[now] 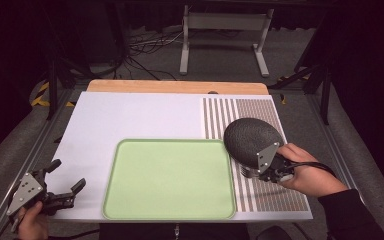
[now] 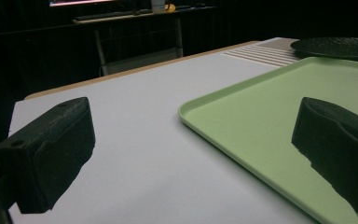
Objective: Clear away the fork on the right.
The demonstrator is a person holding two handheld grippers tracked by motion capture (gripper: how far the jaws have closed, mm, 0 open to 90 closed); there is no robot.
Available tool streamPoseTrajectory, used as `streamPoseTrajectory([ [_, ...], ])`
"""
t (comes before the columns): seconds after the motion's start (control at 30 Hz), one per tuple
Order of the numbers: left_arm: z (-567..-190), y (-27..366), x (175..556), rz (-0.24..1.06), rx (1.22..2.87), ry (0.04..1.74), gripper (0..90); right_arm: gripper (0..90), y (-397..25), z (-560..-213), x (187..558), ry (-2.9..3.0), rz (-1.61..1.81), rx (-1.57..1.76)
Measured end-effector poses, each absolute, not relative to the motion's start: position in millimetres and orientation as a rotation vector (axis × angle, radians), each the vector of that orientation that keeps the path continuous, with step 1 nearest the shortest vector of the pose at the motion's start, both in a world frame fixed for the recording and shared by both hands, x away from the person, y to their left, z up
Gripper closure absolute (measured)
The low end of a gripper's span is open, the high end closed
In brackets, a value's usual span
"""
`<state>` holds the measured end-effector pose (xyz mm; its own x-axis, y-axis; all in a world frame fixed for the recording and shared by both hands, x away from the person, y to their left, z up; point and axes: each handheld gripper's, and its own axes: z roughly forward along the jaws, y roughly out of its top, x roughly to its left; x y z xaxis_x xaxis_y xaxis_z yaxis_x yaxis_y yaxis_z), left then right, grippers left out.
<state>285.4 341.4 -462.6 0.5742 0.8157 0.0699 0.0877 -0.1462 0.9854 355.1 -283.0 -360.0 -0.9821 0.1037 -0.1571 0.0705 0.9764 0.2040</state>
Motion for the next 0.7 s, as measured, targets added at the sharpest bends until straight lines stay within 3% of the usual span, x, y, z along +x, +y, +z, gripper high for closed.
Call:
streamPoseTrajectory([
  [0.7, -463, 342, 286, 0.758, 1.607, 0.779, 0.0, 85.0, -253, -316, 355, 2.871, 0.505, 0.258],
])
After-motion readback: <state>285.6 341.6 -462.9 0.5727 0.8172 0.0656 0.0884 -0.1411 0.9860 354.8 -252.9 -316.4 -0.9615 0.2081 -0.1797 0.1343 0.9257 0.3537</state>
